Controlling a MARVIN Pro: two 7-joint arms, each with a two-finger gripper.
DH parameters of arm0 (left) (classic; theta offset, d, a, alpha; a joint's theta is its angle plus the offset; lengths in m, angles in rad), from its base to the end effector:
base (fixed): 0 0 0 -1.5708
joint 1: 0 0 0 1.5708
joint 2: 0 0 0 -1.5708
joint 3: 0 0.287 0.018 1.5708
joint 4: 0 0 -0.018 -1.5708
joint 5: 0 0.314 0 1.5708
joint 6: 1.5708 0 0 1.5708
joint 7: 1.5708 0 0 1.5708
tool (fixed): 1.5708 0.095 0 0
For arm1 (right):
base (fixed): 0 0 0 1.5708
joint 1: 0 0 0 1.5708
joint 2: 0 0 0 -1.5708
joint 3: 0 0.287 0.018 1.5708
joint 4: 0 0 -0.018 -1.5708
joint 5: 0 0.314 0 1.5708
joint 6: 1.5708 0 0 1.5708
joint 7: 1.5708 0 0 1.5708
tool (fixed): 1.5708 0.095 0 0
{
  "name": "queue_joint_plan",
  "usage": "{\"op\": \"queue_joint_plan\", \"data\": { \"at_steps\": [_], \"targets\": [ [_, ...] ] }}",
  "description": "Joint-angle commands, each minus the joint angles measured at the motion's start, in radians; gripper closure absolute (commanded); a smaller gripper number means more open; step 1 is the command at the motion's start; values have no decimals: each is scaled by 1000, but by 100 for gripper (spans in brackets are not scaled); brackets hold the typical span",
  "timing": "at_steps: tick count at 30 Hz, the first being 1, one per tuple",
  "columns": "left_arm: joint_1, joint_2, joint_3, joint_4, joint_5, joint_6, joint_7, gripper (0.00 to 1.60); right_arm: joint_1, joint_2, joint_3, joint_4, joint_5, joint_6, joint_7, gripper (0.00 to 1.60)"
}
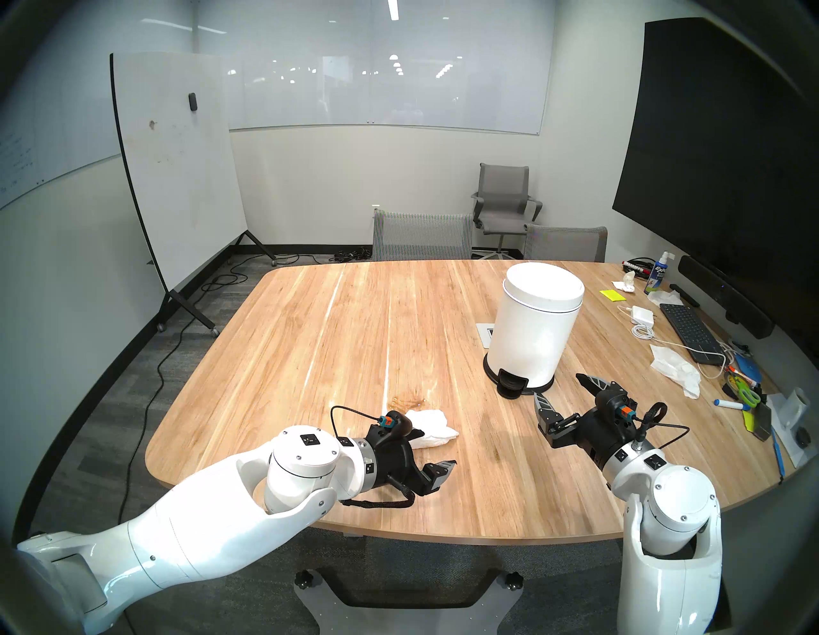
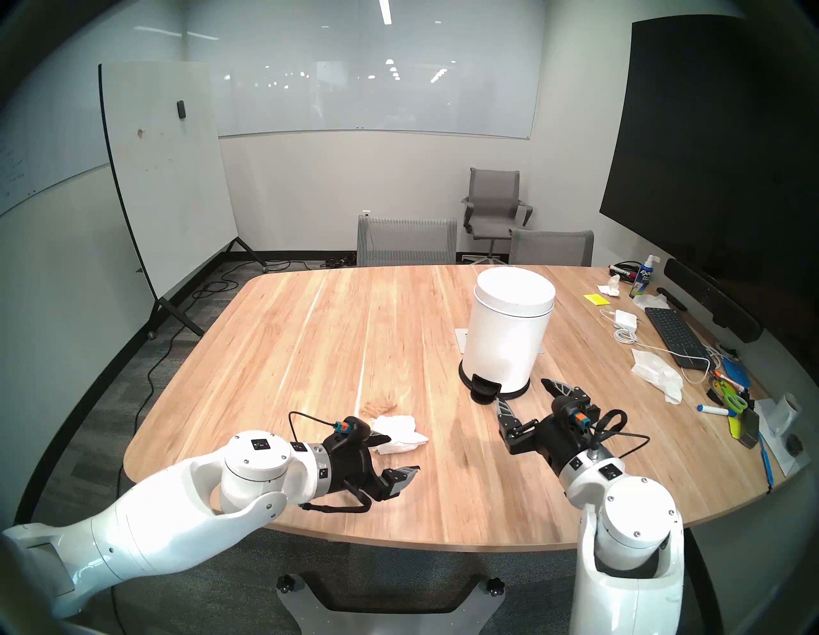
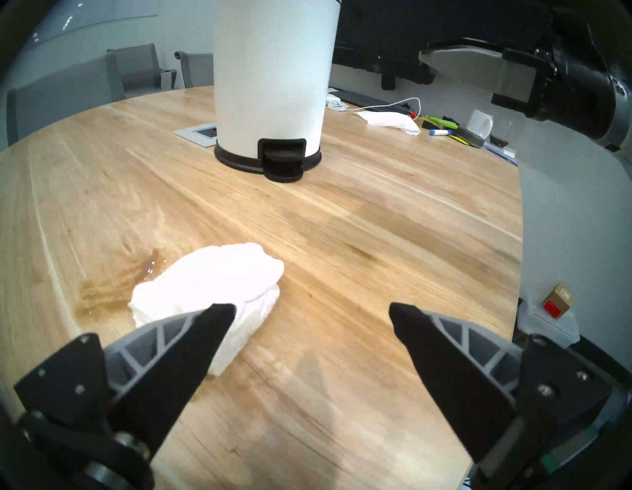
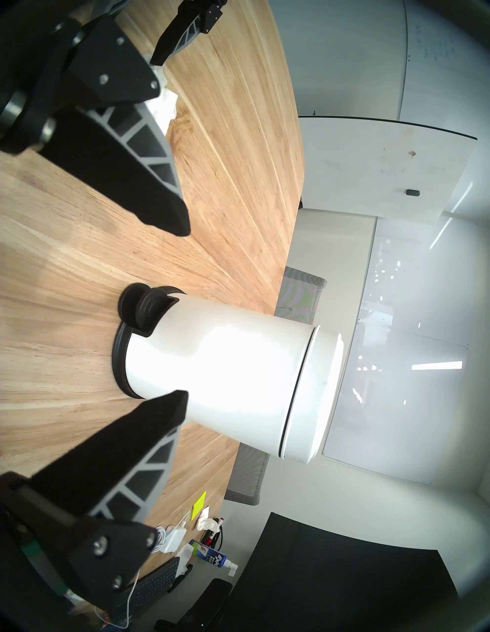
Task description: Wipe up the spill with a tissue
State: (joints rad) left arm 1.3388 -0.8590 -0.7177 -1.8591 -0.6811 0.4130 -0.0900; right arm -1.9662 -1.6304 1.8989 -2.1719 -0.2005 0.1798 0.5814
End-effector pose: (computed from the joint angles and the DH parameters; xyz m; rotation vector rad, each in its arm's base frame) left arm 0.3297 -0.1120 -0.3111 2.1354 -0.9666 1.1877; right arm 0.2933 -0.0659 -0.2354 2.2700 0.5167 2.0690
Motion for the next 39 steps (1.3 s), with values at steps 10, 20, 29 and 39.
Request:
{"op": "queue_joint_plan", "data": {
  "at_steps": [10,20,29,39],
  "targets": [
    [-51,-85,52,98,111,-116,17,0,3,0,-3,-22,1,-2,0,0],
    [-58,-94,59,136,125,-149,17,112,3,0,-3,-22,1,-2,0,0],
    [-54,-93,58,150,130,-160,11,159,3,0,-3,-22,1,-1,0,0],
    [-34,-45,0,31,27,-112,-27,160,4,0,-2,-20,1,-3,1,0]
  ]
}}
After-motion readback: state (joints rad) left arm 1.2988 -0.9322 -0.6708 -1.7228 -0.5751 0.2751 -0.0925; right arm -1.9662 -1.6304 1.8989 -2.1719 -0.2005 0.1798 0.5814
